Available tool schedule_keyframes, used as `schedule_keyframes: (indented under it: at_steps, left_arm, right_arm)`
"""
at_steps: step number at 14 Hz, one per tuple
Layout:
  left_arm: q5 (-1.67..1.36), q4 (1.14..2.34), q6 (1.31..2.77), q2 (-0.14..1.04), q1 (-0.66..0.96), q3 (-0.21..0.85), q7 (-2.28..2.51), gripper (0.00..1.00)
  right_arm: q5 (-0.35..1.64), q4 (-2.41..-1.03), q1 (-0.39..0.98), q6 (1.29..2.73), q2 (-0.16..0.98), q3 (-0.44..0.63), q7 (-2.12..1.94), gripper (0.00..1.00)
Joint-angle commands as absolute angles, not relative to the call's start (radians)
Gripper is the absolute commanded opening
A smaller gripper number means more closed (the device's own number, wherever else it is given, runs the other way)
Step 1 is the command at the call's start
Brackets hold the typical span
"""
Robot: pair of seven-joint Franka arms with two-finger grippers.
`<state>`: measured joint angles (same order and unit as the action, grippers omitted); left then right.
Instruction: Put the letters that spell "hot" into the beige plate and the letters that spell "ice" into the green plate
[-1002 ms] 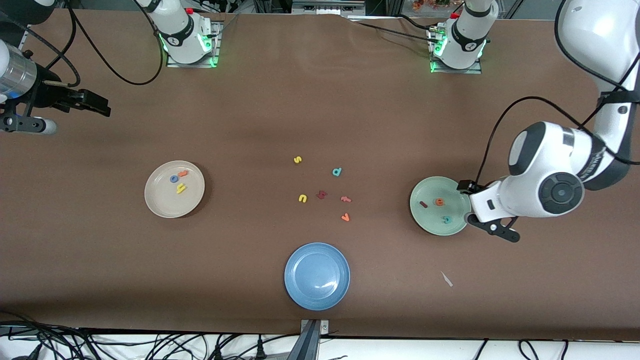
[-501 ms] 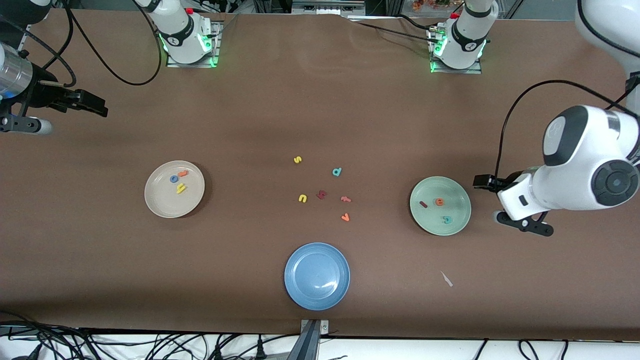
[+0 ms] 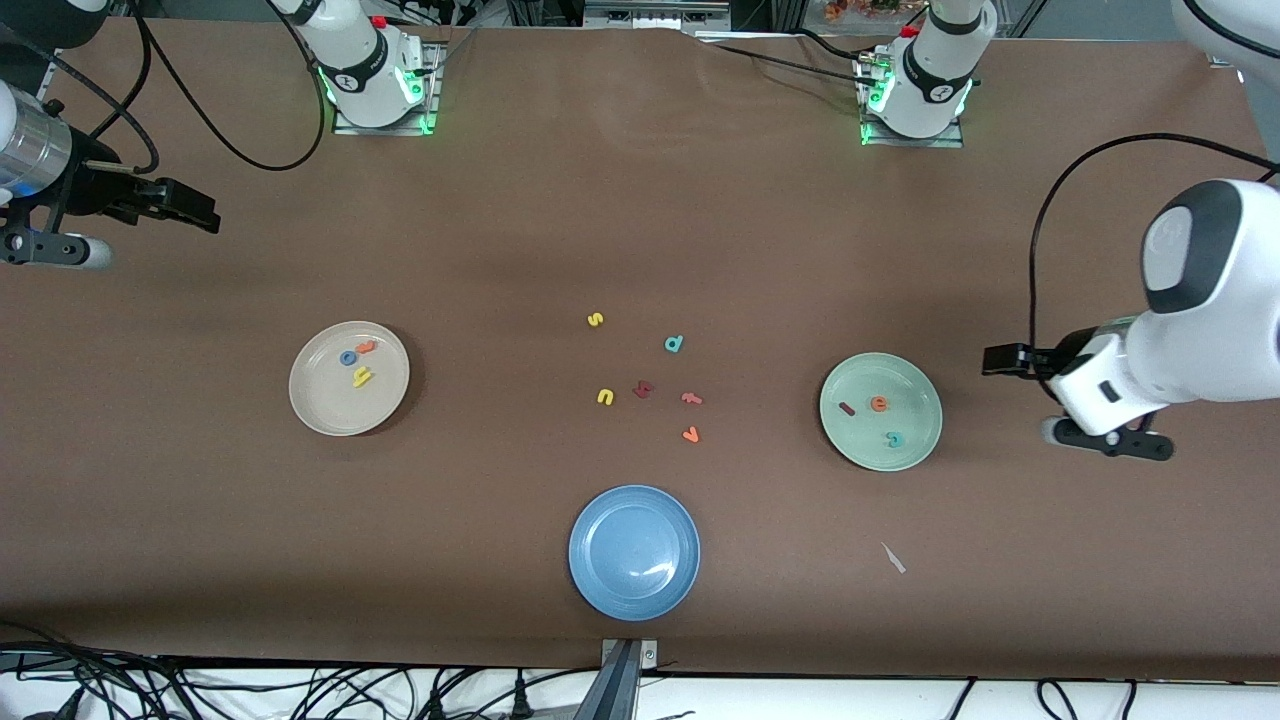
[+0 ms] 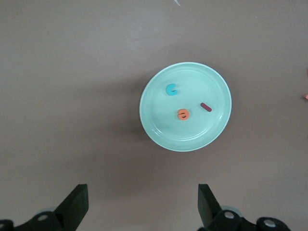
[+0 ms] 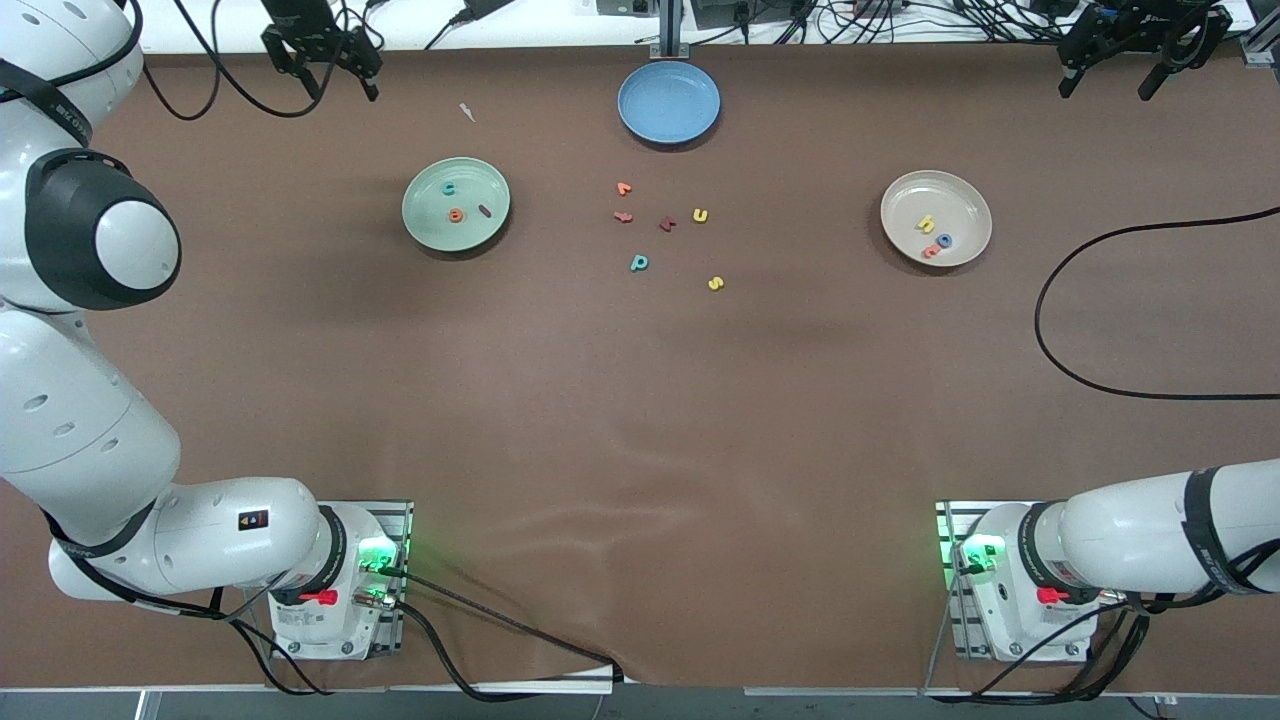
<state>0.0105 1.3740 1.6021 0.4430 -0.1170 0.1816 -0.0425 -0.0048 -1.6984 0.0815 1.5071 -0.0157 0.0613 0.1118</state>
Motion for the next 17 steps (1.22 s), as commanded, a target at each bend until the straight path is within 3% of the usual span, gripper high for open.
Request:
schedule_keyframes:
  at_steps: [1,6,8,10,12,17]
  left_arm:
    - [-0.075,1.445,1.611,0.355,-0.037,0.074,-0.037,1.0]
    - [-0.069,1.707,1.77,0.088,0.064,-0.008,-0.035,1.0]
    - [-0.02,1.8,1.79,-0.012,0.158,-0.09,-0.032,1.0]
    - [-0.031,1.816,1.784,-0.034,0.118,-0.078,-0.026,1.0]
    - [-0.026,1.815,1.782,-0.035,0.049,0.029,-0.017,1.0]
    - [-0.023,1.81,1.776,-0.035,0.038,0.038,0.002,1.0]
  right_arm:
    - [-0.011,-1.678,0.077,1.486,-0.006,0.055,0.107,1.0]
    - [-0.011,-1.678,0.075,1.486,-0.006,0.055,0.107,1.0]
    - [-0.011,-1.678,0.075,1.486,-0.006,0.057,0.107,1.0]
    - [-0.011,-1.678,0.077,1.486,-0.006,0.057,0.107,1.0]
    - [-0.011,-1.678,0.075,1.486,-0.006,0.057,0.107,1.0]
    - [-0.011,-1.678,0.077,1.488,-0.006,0.055,0.107,1.0]
